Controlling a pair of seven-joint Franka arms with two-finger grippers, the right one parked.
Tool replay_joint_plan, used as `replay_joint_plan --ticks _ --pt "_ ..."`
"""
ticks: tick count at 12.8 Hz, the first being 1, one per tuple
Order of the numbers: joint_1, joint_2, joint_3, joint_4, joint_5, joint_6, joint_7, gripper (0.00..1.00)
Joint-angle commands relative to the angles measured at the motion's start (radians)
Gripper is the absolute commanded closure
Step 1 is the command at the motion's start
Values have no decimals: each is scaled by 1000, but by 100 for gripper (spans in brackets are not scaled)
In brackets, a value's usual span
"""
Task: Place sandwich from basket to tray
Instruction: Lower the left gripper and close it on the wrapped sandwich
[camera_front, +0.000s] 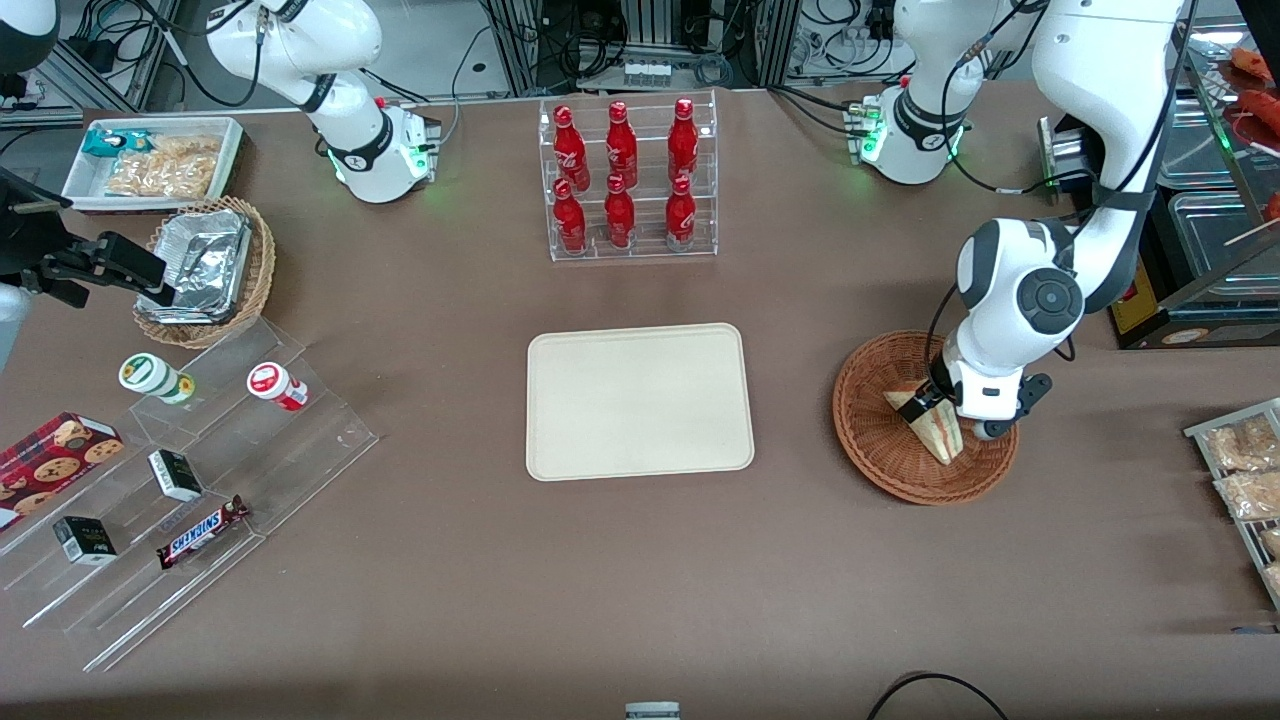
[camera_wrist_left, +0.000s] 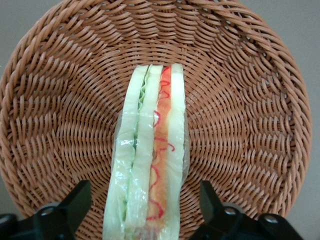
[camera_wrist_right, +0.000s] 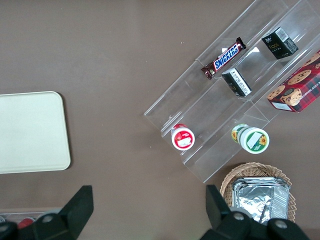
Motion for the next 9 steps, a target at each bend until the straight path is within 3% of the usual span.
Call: replay_joint_plan --ticks 1,2,3,6,9 --pt "-3 5 4 11 -6 12 -2 78" --pt "-3 5 4 17 -6 7 0 89" --pt "-3 5 4 25 -6 4 0 93" --pt "-6 -7 4 61 -4 -54 48 94" --pt "-16 -23 -3 181 -3 -294 194 94"
